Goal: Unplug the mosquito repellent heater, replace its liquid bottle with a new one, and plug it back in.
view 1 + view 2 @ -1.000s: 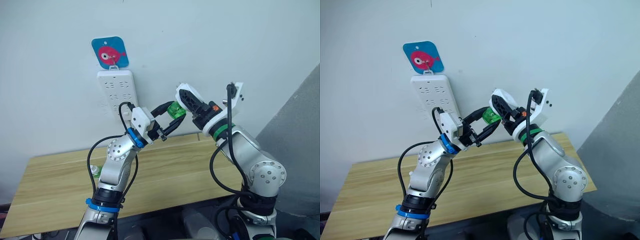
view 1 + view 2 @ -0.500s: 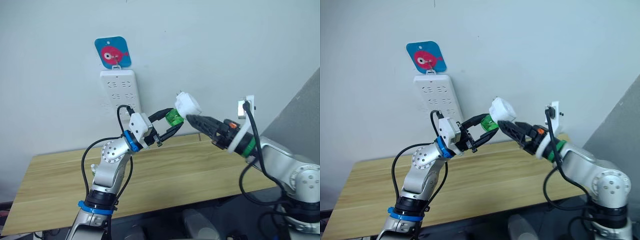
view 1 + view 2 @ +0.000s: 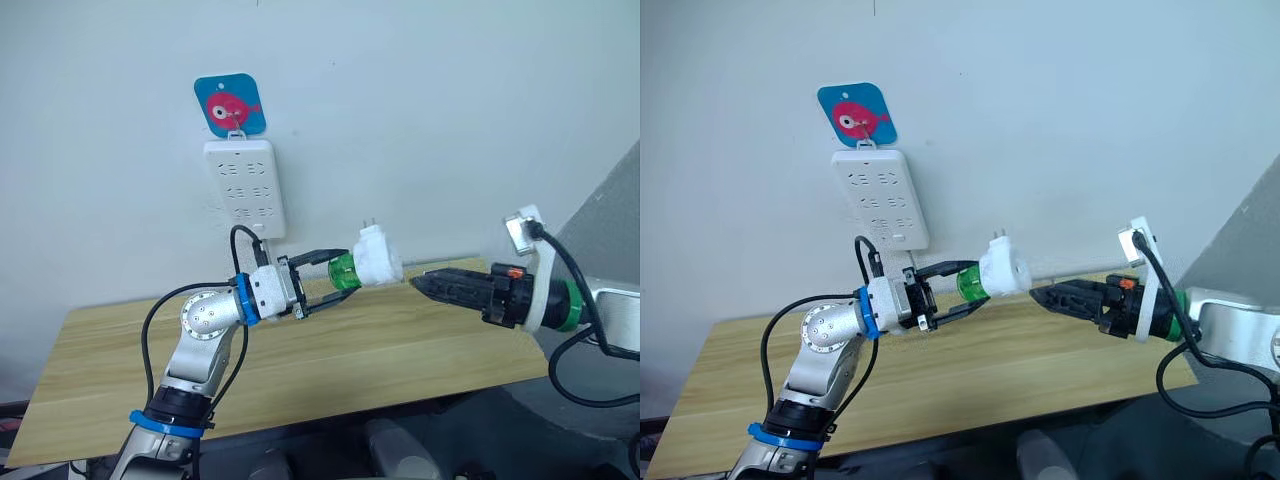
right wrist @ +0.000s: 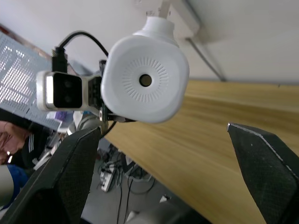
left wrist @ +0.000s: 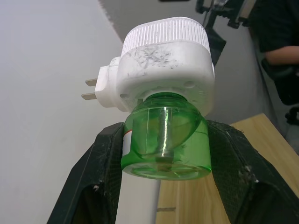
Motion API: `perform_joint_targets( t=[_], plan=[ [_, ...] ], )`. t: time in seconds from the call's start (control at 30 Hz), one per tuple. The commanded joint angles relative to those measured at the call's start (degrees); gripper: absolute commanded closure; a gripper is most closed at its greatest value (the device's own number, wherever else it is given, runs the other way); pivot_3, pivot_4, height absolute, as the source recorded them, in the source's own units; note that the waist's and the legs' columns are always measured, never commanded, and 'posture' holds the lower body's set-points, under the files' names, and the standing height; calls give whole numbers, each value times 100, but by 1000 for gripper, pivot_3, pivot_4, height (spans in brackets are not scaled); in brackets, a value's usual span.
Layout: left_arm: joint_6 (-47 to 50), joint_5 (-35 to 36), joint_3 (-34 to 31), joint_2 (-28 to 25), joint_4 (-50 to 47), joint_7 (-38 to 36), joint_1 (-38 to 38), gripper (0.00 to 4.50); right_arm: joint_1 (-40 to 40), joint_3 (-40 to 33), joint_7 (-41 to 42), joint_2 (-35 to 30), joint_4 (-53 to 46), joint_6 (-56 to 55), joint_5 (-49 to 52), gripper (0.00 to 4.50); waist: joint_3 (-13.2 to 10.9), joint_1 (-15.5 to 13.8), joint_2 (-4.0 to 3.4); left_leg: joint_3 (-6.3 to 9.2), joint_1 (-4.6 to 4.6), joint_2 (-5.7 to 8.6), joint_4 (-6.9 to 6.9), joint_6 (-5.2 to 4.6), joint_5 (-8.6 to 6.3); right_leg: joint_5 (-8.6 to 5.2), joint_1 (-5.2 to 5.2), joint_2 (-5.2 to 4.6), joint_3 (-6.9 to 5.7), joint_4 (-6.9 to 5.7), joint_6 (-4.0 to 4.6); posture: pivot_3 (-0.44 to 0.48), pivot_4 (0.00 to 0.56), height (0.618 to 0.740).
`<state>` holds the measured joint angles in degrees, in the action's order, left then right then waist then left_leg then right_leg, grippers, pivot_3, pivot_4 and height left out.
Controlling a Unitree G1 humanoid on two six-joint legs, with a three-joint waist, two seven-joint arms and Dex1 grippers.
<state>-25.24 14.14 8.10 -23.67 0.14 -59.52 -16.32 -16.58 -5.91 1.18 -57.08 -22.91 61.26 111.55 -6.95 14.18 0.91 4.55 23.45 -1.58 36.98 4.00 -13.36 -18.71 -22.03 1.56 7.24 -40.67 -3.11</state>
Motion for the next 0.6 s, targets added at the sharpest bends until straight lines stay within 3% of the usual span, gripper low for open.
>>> perform_joint_targets(
  t=[0.03,0.6],
  plan=[
    [-469,-78,53,-106,10,-117,-25,2211,-231,186,103,-12,17,7,145,0,-5,-6,0,0,0,0,0,0,0,0,0,0,0,0,0,-265,104,724],
    [-881,-219,206,-217,90,-43,-55,2211,-1116,984,-200,899,676,233,145,0,-45,-33,-4,1,1,-4,0,0,0,0,-1,2,1,2,0,-236,113,724]
  ],
)
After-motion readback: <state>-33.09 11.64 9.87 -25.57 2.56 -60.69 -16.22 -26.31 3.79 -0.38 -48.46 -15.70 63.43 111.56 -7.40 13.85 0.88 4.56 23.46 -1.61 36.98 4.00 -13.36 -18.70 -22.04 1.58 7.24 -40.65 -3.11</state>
